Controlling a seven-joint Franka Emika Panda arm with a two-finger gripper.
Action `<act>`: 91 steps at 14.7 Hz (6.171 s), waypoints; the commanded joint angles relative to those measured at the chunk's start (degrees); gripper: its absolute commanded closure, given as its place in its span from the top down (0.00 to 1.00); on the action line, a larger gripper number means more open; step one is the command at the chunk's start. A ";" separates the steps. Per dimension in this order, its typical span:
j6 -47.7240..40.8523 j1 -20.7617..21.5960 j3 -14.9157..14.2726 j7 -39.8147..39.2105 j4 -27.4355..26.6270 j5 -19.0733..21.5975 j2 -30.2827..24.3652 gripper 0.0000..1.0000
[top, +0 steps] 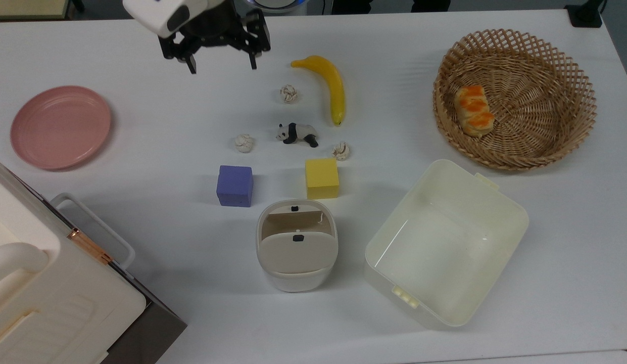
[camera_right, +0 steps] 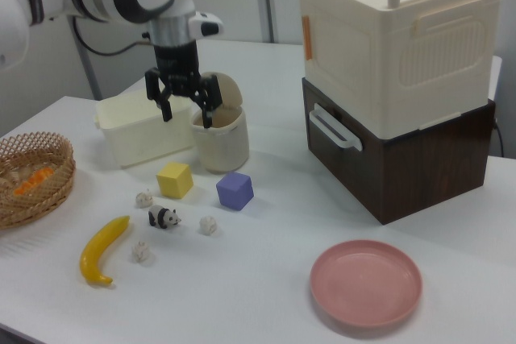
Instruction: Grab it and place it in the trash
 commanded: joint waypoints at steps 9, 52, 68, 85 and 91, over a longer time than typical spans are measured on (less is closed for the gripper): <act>25.92 2.17 -0.05 11.10 -21.73 -1.72 3.01 1.00; 57.90 7.53 0.83 14.71 -7.23 -9.55 12.25 0.19; 55.48 8.23 0.83 14.62 -7.67 -9.47 10.24 0.73; 6.16 7.27 0.22 13.48 -12.94 -7.89 -12.70 1.00; -0.52 4.63 0.04 11.11 -12.24 -2.96 -14.03 1.00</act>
